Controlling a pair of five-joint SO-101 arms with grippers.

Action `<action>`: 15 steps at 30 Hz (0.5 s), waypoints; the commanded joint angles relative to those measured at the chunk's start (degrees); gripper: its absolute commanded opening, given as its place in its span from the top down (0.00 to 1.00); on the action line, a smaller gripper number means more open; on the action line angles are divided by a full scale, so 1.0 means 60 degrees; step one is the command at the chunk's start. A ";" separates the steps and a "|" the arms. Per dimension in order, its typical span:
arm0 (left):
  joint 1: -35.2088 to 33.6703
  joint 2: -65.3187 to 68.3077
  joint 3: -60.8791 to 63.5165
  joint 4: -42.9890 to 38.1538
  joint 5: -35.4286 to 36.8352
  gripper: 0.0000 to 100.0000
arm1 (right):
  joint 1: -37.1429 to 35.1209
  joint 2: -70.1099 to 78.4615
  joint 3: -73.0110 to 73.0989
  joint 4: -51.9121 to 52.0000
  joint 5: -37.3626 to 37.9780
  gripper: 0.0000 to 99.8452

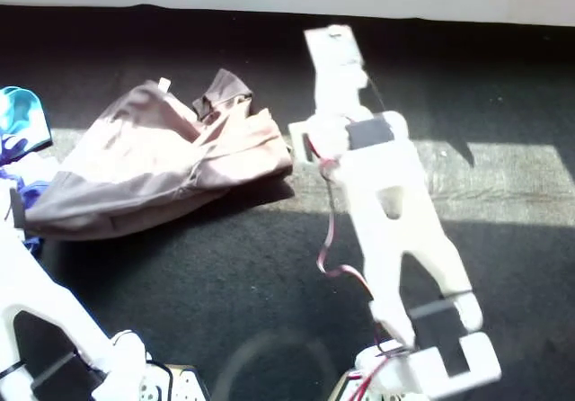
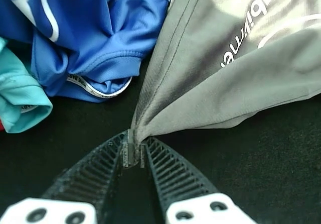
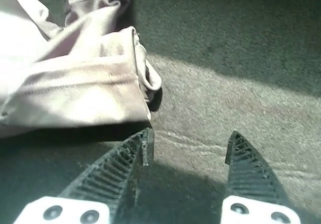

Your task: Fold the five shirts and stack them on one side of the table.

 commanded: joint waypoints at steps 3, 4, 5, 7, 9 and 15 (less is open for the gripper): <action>-0.0125 -0.0403 0.0286 0.0000 -0.0103 0.99 | -0.0842 0.2381 -0.2337 0.0125 -0.0366 0.77; -0.0125 -0.0403 0.0315 0.0000 -0.0103 0.99 | -0.0901 0.2689 -0.2615 0.0286 -0.0366 0.77; -0.0125 -0.0403 0.0315 0.0000 -0.0103 0.99 | -0.0945 0.2923 -0.2879 0.0418 -0.0352 0.77; -0.0198 -0.0403 0.0286 0.0000 -0.0103 0.99 | -0.0989 0.3319 -0.3319 0.0667 -0.0352 0.77; -0.0212 -0.0403 0.0271 0.0000 -0.0103 0.99 | -0.0989 0.3685 -0.3626 0.0886 -0.0337 0.77; -0.0168 -0.0403 0.0315 0.0000 -0.0103 0.99 | -0.0945 0.5018 -0.4535 0.0637 0.0484 0.87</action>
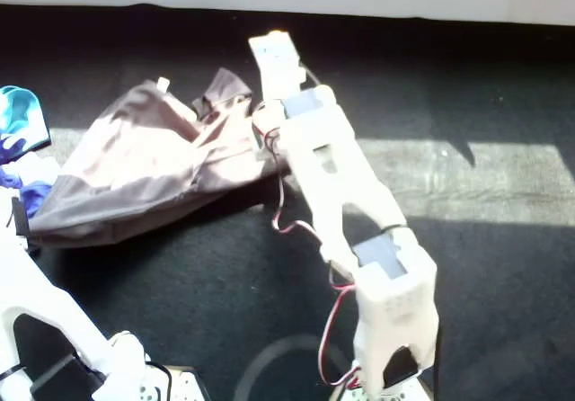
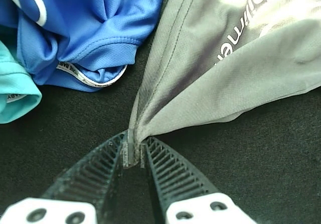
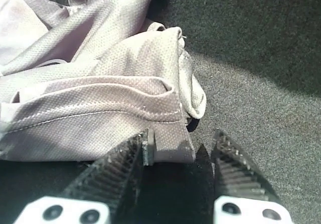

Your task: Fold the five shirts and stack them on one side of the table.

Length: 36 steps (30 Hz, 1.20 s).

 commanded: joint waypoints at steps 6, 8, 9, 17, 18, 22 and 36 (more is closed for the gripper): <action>-0.0081 -0.0271 -0.0037 0.0000 -0.0103 0.99 | -0.0051 0.1136 -0.2425 0.0828 0.0938 0.99; -0.0066 -0.0256 -0.0037 0.0000 -0.0103 0.99 | 0.0154 0.1092 -0.3055 0.1355 0.0938 1.00; -0.0066 -0.0256 -0.0037 0.0000 -0.0103 0.99 | 0.0256 0.1048 -0.3451 0.1648 0.0952 0.99; 0.1502 -0.0256 -0.0125 0.0000 -0.0044 0.99 | 0.1692 0.0256 -0.6513 0.3978 0.1011 0.99; 0.1868 -0.0256 -0.0139 0.0000 -0.0029 0.99 | 0.1853 0.0168 -0.6850 0.4359 0.1158 0.99; 0.3275 -0.0300 -0.0388 0.0029 0.1187 0.99 | 0.2484 -0.0168 -0.7934 0.5297 0.1744 0.99; 0.4916 -0.0344 -0.5619 0.0469 0.2886 0.99 | 0.4813 -0.4198 -0.8403 0.5282 0.1788 0.99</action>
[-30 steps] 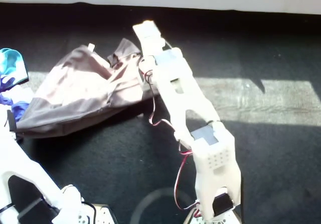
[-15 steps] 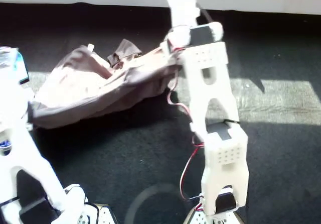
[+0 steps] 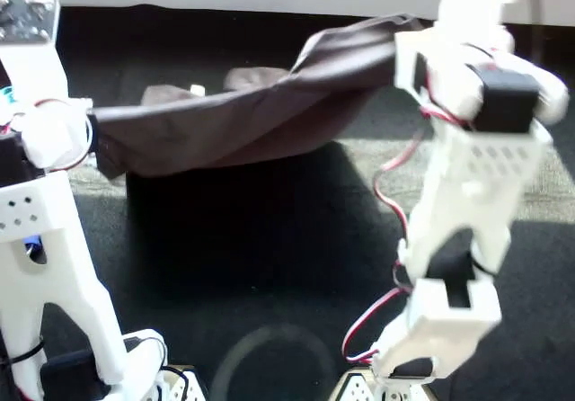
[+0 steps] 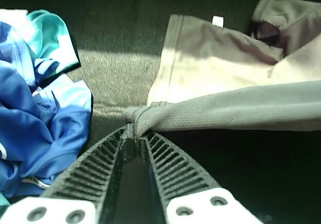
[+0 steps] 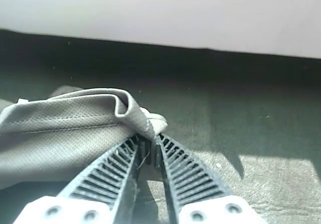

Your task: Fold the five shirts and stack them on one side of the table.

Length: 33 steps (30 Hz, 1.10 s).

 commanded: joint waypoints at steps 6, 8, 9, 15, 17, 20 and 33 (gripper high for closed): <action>0.0330 -0.0344 -0.3231 0.1084 0.0073 0.99 | 0.0476 -0.2322 0.0300 0.0066 0.0088 0.99; 0.0330 -0.0330 -0.3201 0.1099 0.0073 0.99 | 0.0476 -0.2337 0.1238 0.0066 0.0073 0.99; 0.0330 -0.0286 -0.3201 0.1114 0.0073 0.99 | 0.0462 -0.2337 0.1751 0.0066 0.0059 0.99; 0.0388 -0.0242 -0.1648 0.1055 0.0029 0.99 | 0.0051 -0.2264 0.4857 0.0051 0.0088 0.99; 0.0447 -0.0242 -0.0300 0.1040 0.0015 0.99 | -0.0388 -0.2264 0.6308 0.0007 0.0088 0.99; 0.0432 -0.0242 0.2234 0.0571 -0.0015 0.99 | -0.1077 -0.2278 0.8930 -0.0579 0.0073 0.99; 0.0359 -0.0330 0.8037 -0.1670 -0.1875 0.99 | -0.2747 -0.4110 1.6037 -0.3656 0.0117 0.99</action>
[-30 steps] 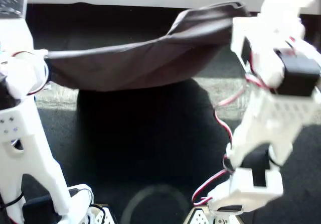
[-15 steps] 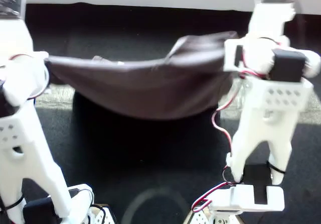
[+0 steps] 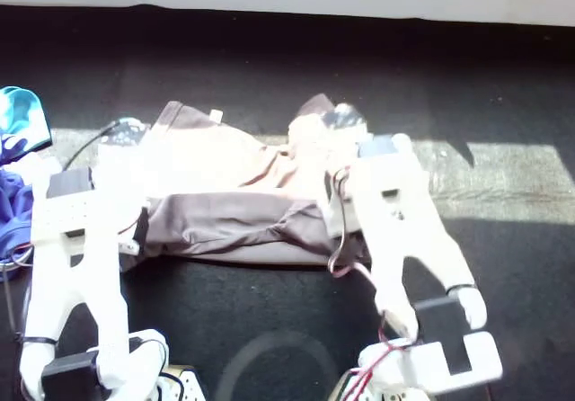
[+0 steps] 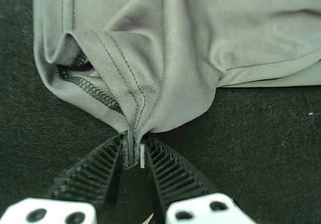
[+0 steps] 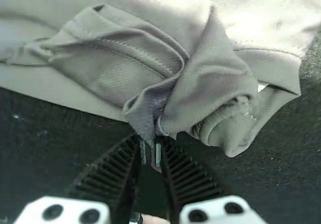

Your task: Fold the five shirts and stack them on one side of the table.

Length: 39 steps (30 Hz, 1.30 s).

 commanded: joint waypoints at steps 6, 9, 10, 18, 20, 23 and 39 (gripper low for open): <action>0.0022 -0.0198 0.0095 -0.0161 -0.0103 0.99 | -0.0168 -0.3597 0.1663 -0.0110 0.1172 0.87; 0.0022 -0.0198 0.0081 -0.0190 -0.0103 0.99 | -0.0168 -0.3773 0.1824 -0.0183 0.1201 0.73; 0.0022 -0.0198 0.0066 -0.0190 -0.0103 0.99 | -0.0168 -0.3788 0.1824 -0.0198 0.1187 0.72; 0.0022 -0.0198 0.0066 -0.0190 -0.0103 0.99 | -0.0183 -0.3304 0.1399 -0.1604 0.1172 0.77; 0.0022 -0.0198 0.0066 -0.0190 -0.0103 0.99 | -0.0154 -0.2718 0.1282 -0.1780 0.1201 0.77; 0.0022 -0.0198 0.0066 -0.0190 -0.0103 0.99 | -0.0007 -0.1546 0.0828 -0.1883 0.1216 0.77; 0.0037 -0.0198 0.0066 -0.0190 -0.0103 0.99 | 0.0930 0.0476 -0.1692 -0.0945 0.1260 0.77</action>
